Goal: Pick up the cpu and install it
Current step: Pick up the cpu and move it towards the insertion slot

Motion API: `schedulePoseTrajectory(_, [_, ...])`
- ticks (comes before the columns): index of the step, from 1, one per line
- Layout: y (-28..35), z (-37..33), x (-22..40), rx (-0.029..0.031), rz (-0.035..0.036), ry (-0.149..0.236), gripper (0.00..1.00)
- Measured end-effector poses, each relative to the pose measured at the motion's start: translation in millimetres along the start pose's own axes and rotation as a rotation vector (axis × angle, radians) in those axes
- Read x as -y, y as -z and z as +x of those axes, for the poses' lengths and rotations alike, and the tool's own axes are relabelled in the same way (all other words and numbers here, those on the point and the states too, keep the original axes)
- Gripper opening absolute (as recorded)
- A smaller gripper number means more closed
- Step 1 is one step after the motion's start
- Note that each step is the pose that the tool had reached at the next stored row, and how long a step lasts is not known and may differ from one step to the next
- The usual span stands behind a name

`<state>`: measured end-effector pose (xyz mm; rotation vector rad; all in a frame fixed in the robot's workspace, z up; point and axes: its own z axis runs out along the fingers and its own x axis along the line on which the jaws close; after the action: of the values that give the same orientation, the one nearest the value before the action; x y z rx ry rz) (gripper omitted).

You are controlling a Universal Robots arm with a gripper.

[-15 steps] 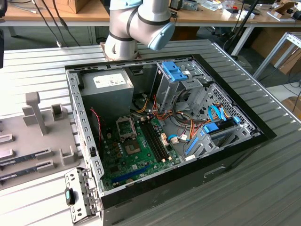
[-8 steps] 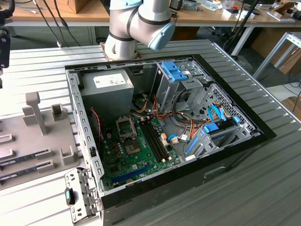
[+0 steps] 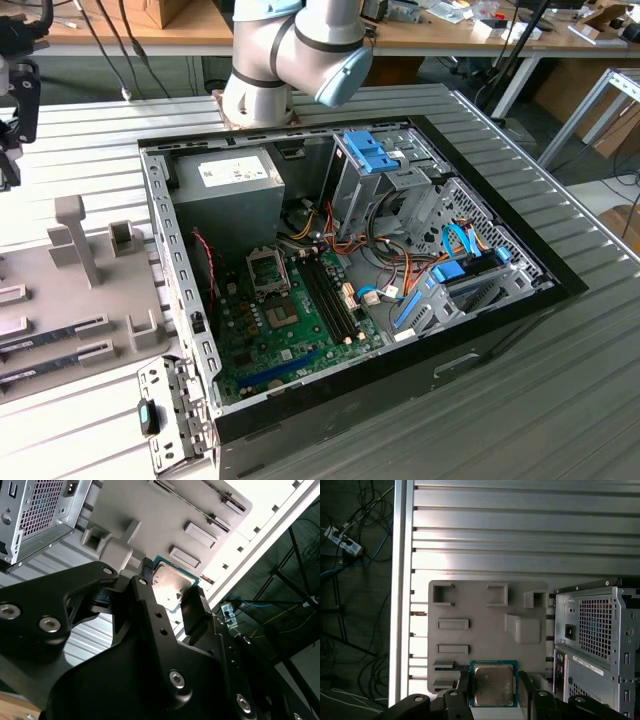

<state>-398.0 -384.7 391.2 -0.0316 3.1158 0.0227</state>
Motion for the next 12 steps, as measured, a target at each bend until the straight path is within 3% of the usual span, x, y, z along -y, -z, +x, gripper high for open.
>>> schedulePoseTrajectory(12, [-0.3,-13.3,0.3,-0.0001,0.0001,0.000,0.47])
